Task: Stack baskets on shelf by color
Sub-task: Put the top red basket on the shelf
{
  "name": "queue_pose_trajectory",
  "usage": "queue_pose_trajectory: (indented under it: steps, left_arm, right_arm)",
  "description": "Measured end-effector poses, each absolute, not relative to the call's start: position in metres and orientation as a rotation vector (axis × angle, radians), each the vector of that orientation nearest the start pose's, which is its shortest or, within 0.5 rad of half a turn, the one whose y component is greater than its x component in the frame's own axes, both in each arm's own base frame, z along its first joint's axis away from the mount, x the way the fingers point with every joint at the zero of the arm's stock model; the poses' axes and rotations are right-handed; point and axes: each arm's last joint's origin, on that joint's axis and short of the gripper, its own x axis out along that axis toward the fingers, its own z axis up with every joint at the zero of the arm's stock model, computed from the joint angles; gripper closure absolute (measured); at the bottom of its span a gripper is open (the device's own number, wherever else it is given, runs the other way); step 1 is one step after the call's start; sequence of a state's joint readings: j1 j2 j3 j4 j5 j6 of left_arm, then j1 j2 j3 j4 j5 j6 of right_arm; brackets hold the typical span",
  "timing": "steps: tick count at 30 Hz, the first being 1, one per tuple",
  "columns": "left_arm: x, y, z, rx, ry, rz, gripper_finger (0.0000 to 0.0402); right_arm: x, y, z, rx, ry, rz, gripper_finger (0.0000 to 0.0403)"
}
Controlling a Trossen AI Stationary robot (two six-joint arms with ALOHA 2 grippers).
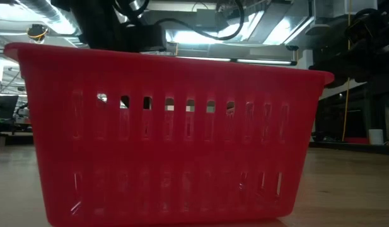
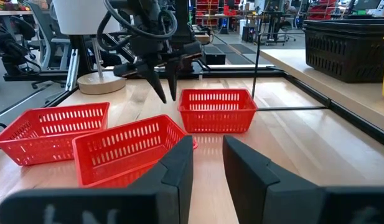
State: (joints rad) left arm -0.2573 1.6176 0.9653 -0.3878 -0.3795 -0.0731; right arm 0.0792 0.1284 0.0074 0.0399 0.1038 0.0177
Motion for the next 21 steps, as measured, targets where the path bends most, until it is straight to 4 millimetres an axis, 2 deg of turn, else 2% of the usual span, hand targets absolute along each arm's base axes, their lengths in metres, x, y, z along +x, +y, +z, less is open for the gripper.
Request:
queue_pose_trajectory:
  steps: [8,15,21]
  left_arm:
    - [0.3039,-0.0659,0.1857,0.348,0.966,0.228,0.0321]
    - [0.3008,-0.0627,0.1823,0.316,1.026,0.190,0.0321]
    - [0.3025,-0.0588,0.1784,0.386,1.037,0.231,0.0321]
  right_arm:
    - [0.1048,0.0053,0.1595,0.010,0.081,-0.025,0.0315]
    - [0.1048,0.0053,0.1595,0.010,0.081,-0.025,0.0315]
    - [0.1048,0.0053,0.1595,0.010,0.081,-0.025,0.0315]
